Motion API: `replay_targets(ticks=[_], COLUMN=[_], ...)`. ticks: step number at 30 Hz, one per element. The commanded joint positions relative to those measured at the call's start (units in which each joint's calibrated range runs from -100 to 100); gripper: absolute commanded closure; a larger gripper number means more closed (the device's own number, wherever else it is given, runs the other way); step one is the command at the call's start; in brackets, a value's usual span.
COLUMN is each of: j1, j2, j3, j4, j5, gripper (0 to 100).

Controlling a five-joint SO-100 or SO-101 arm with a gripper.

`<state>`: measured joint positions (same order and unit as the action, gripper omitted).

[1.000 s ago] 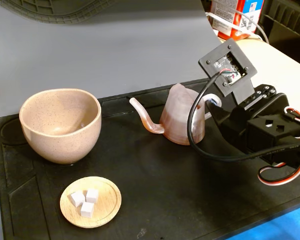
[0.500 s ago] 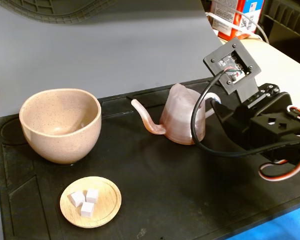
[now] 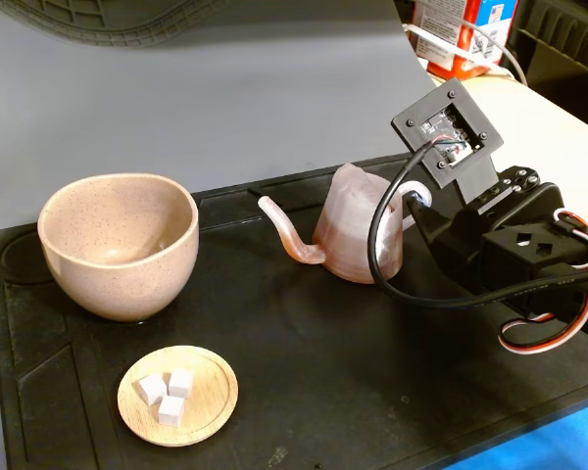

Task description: Pick up a kettle and pour liquid into a cup.

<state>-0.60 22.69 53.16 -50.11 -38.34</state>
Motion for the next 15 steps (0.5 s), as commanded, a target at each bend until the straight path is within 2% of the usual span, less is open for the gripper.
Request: replay_targets(ticks=[1,15], j1=[-0.7,-0.9], j2=[-0.4,-0.3], j3=[-1.9,-3.5], j4=[-1.0,-0.8], j5=[0.2,1.8], gripper=[82,82])
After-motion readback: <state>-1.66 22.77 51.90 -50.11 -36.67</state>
